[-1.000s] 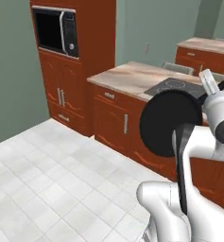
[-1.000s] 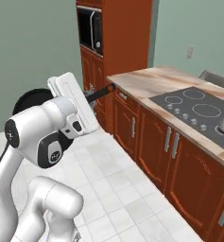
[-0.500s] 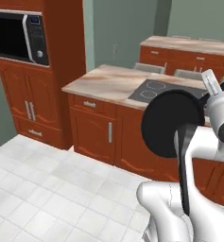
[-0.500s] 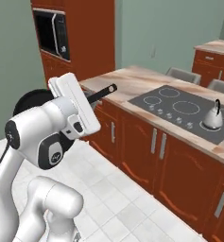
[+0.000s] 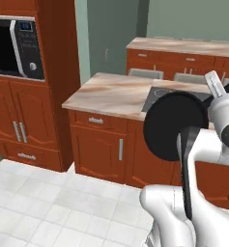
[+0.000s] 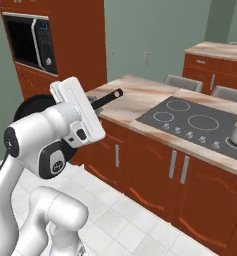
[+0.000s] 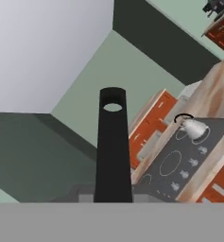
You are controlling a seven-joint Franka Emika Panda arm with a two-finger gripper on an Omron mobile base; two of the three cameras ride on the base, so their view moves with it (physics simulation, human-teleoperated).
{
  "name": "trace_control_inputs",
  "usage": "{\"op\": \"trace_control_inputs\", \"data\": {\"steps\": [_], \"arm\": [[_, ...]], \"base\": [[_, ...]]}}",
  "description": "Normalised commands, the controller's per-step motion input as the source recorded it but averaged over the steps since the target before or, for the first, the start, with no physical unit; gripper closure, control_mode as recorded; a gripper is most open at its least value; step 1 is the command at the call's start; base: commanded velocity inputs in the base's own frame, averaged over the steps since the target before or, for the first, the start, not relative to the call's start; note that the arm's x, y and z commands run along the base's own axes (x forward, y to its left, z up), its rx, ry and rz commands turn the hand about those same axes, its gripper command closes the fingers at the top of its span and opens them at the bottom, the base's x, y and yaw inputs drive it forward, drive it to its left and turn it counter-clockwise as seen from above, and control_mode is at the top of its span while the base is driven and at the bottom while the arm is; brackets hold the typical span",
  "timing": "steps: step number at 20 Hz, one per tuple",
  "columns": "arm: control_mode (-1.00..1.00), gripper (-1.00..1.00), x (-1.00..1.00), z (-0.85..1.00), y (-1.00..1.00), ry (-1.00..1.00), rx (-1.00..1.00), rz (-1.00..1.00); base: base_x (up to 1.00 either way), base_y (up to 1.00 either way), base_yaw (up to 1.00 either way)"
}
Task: Pick the pan from the cabinet and place it on the stove. Then turn on the stove burner for the pan.
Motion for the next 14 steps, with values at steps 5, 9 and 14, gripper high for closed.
{"op": "trace_control_inputs", "data": {"steps": [5,9,14], "arm": [[1.0,1.0,0.0,0.0,0.0,0.0,0.0,0.0],[1.0,1.0,0.0,0.0,0.0,0.0,0.0,0.0],[1.0,1.0,0.0,0.0,0.0,0.0,0.0,0.0]], "base": [[0.81,0.15,-0.3],[0.73,0.01,-0.28],[0.66,0.03,-0.27]]}}
